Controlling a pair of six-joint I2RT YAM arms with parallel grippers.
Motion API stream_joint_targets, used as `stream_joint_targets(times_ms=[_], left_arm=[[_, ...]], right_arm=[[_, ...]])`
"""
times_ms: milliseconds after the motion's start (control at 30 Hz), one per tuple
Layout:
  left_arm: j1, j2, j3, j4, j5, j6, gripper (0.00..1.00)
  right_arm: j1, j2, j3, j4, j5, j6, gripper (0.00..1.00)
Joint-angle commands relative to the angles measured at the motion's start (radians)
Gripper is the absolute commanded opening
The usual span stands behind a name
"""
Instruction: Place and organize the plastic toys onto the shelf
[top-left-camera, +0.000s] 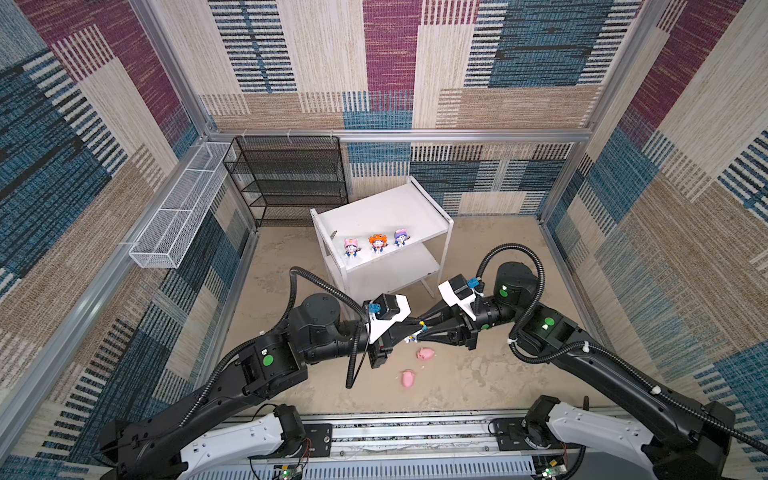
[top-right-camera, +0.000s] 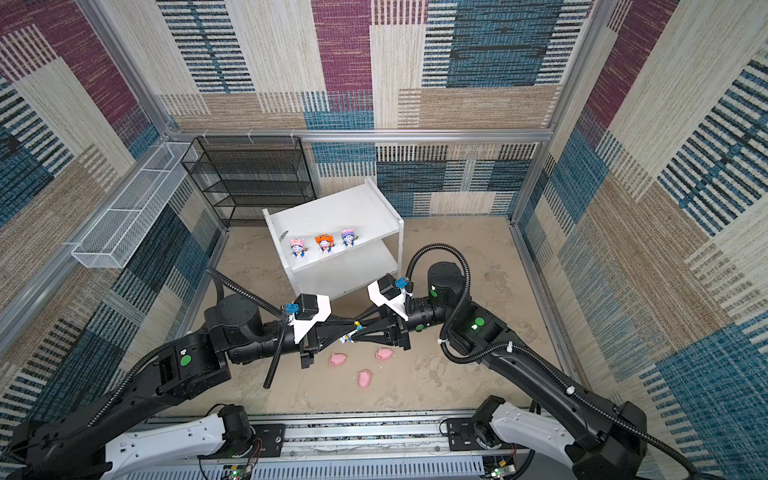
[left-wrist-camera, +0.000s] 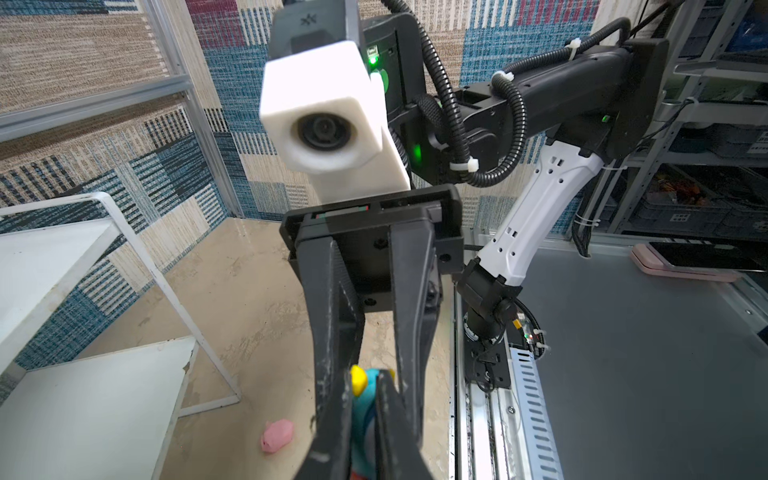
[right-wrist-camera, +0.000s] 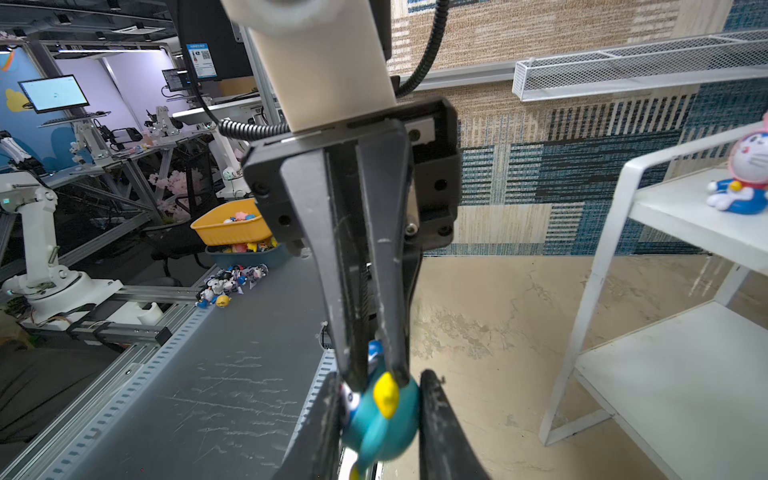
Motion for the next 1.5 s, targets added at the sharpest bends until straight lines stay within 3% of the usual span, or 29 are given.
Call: stream_joint_targets(times_ms=[0,167,333,500,667,833,933,1067,1300,1467], left_arm=[[-0.003,-0.001,0.001,0.016,0.063,0.019,0.13],[-0.001,-0.028,-0.011,0.009,0.035,0.022,0.17],[0.007,-0.098,-0.035,-0.001,-0.049,0.030,0.46],[0.019,-0.142,-0.029,-0.057,-0.032,0.053,0.61],[0.025,-0.108,0.010,-0.136,-0.019,0.068,0.71],[0.030,-0.062,0.036,-0.173,-0.008,0.074,0.73],[0.035,-0.040,0.050,-0.192,0.017,0.077,0.70],[0.039,0.006,0.083,-0.231,0.082,0.080,0.59],[0.044,0.043,0.102,-0.243,0.131,0.074,0.27],[0.047,0.050,0.099,-0.239,0.146,0.070,0.12]], right_arm=[[0.000,0.001,0.017,0.044,0.078,-0.003,0.23],[0.000,0.005,0.027,0.024,0.111,-0.016,0.21],[-0.002,0.018,0.084,-0.103,0.178,-0.093,0.20],[-0.002,0.023,0.128,-0.195,0.166,-0.157,0.19],[-0.002,0.029,0.148,-0.246,0.104,-0.201,0.19],[-0.002,0.018,0.167,-0.291,0.042,-0.243,0.19],[-0.001,0.013,0.180,-0.321,0.015,-0.270,0.19],[-0.002,0.010,0.191,-0.343,0.015,-0.289,0.18],[-0.001,0.006,0.189,-0.330,0.010,-0.289,0.18],[-0.001,0.006,0.192,-0.318,0.016,-0.278,0.21]])
